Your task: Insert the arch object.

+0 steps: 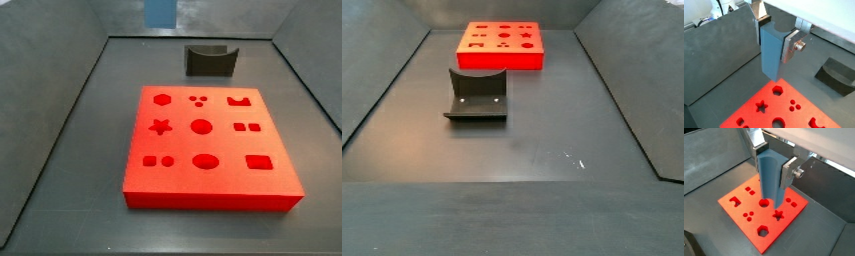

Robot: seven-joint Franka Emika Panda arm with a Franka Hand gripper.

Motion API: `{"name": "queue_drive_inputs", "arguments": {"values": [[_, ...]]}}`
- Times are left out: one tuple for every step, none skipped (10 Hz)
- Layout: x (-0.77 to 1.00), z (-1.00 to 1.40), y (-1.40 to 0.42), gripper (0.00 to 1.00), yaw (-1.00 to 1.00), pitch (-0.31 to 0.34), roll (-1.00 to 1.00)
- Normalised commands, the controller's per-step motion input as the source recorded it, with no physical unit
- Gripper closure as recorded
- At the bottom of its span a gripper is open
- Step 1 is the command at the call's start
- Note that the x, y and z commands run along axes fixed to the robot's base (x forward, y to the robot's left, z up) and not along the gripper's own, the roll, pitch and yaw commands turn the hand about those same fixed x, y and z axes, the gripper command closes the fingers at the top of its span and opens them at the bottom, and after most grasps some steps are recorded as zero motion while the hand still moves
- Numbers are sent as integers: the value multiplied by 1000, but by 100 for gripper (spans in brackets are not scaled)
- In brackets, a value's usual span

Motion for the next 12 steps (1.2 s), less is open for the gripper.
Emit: {"name": "queue_drive_inputs", "arguments": {"values": [[429,-411,-6,100,-3,0,31],[717,-680,0,100,-29,0,124],[734,-840,0,100,-77,0,180],[786,-780,0,100,-89,1,229],[837,-711,0,100,-77,10,233],[889,-646,0,100,-57,20,220],[931,-497,0,100,-31,29,179],[1000,-237,0,100,0,61,100],[1000,-211,0,100,0,36,9],[1000,-186,0,100,-14,11,0],[1000,-40,14,100,-40,0,-87],[1000,-14,34,100,-40,-21,-129]]}}
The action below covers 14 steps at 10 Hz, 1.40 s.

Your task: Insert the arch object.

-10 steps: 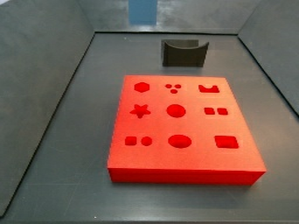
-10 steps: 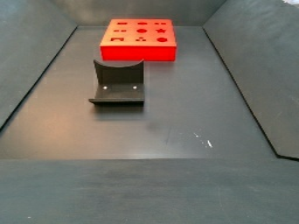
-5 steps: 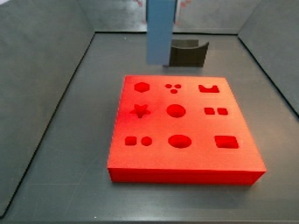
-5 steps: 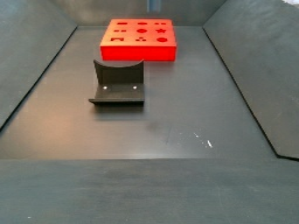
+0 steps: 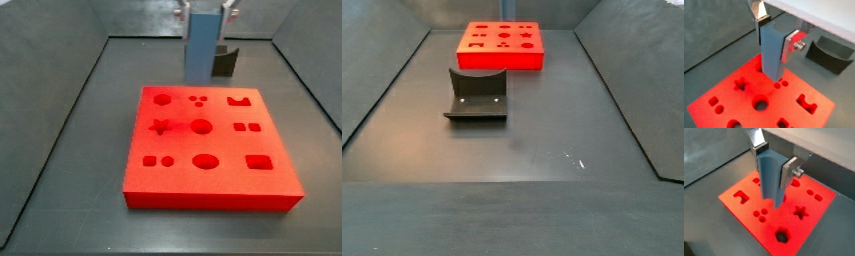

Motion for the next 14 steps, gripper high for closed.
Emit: {"name": "queue_drive_inputs", "arguments": {"values": [[1000,-20,26,100,-46,-43,-141],[1000,-26,17,100,-37,-53,-133],[1000,-86,0,100,-3,-57,-70],[1000,-131,0,100,0,-41,0],[1000,-137,0,100,0,-33,0],[1000,-51,0,100,0,-21,0],[966,-9,0,100,0,-10,0],[954,-20,0,100,0,-11,0],[954,-83,0,100,0,-34,0],[963,-134,0,100,0,-54,0],[969,-223,0,100,0,-40,97],[917,-229,0,100,0,0,194],[863,-200,0,100,0,0,230],[866,-17,0,100,0,0,254]]}}
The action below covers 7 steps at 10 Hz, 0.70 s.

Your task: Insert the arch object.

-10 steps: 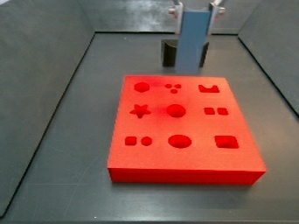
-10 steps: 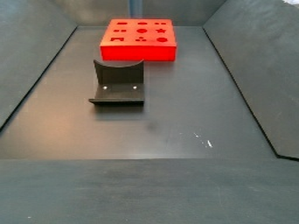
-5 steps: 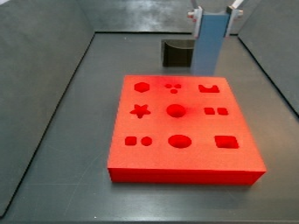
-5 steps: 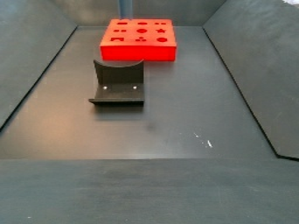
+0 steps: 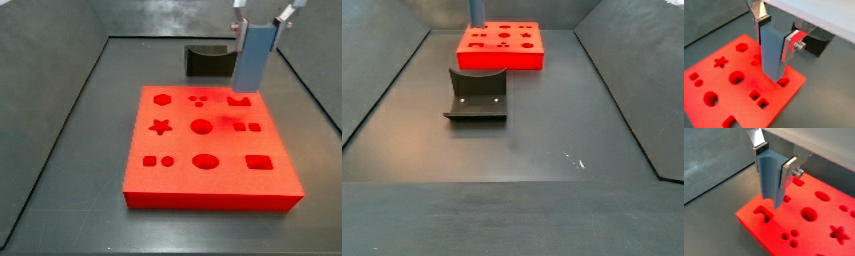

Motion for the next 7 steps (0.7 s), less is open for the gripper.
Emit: {"name": "queue_drive_inputs", "arguments": {"values": [[806,-29,0,100,0,0,233],[703,-77,0,100,0,0,224],[549,-137,0,100,0,-13,231],[257,-209,0,100,80,0,291],[0,-317,49,100,23,0,233],[-143,-294,69,100,0,-31,164],[-160,-211,46,100,3,-53,113]]}}
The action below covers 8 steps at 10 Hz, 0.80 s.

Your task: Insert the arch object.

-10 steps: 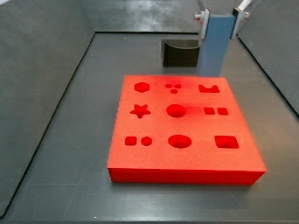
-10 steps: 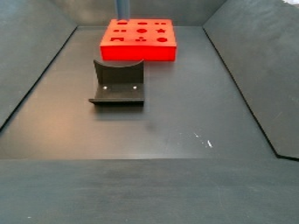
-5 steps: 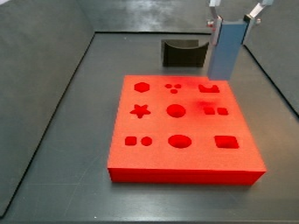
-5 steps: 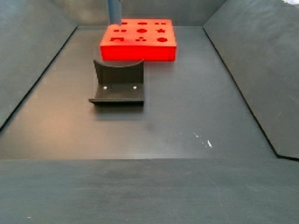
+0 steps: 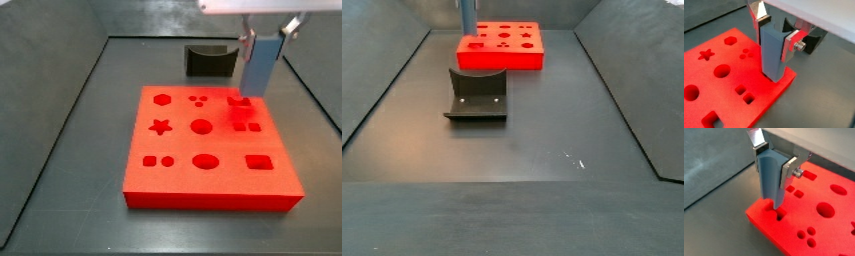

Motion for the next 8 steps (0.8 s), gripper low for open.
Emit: {"name": "queue_drive_inputs", "arguments": {"values": [[-206,-97,31,100,11,-20,66],[-191,-43,0,100,6,-20,11],[0,-43,0,100,37,-20,0],[51,-100,46,100,103,-20,0],[80,-129,80,100,109,-16,0],[63,-129,66,100,111,-17,0],[0,-143,29,100,57,-27,0],[-40,-160,0,100,11,-43,0]]}}
